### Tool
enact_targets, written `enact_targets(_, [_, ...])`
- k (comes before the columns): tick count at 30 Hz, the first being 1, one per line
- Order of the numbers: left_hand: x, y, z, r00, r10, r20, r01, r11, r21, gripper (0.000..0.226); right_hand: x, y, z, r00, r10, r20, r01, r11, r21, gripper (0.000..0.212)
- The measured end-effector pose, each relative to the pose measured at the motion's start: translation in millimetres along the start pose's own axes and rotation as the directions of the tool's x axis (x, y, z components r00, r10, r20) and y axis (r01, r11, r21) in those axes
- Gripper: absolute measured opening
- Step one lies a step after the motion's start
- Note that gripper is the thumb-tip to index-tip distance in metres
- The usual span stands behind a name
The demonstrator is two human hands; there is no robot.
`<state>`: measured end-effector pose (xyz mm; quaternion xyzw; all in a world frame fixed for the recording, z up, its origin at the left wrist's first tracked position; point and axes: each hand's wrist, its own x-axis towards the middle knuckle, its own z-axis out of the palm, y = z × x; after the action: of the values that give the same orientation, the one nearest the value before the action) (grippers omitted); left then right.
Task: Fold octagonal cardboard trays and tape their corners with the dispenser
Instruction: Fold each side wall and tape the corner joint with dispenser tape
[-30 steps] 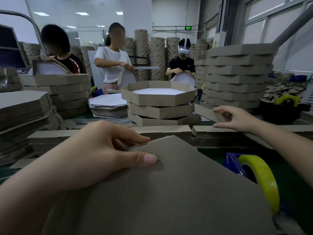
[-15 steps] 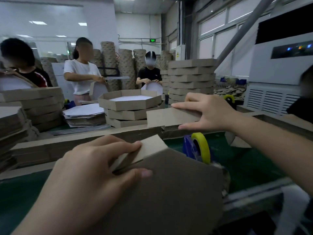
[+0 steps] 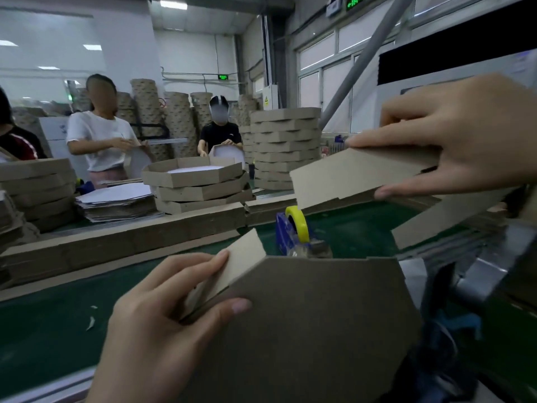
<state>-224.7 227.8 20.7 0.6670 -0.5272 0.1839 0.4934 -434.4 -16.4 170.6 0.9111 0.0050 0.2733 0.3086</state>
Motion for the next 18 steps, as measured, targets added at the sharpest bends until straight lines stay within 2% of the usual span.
enact_targets(4, [-23.6, -6.0, 6.7, 1.0, -0.015, -0.02, 0.013, 0.998, -0.058, 0.051, -18.3, -29.9, 0.3, 0.998, -0.026, 0.051, 0.021, 0.995, 0.096, 0.073])
enact_targets(8, [-40.2, -18.3, 10.0, 1.0, -0.027, 0.007, 0.028, 0.998, -0.054, 0.051, -29.6, -71.2, 39.2, 0.999, -0.022, 0.046, 0.009, 0.964, 0.266, 0.065])
enact_targets(13, [-51.6, -32.1, 15.1, 0.998, -0.061, 0.018, 0.062, 0.997, -0.05, 0.051, -35.1, -102.4, 92.8, 0.996, 0.07, 0.046, -0.084, 0.84, 0.536, 0.062])
enact_targets(18, [-57.6, -45.3, 19.8, 0.994, -0.096, 0.044, 0.099, 0.992, -0.073, 0.052, -32.9, -112.9, 127.6, 0.997, 0.08, 0.024, -0.076, 0.759, 0.646, 0.063])
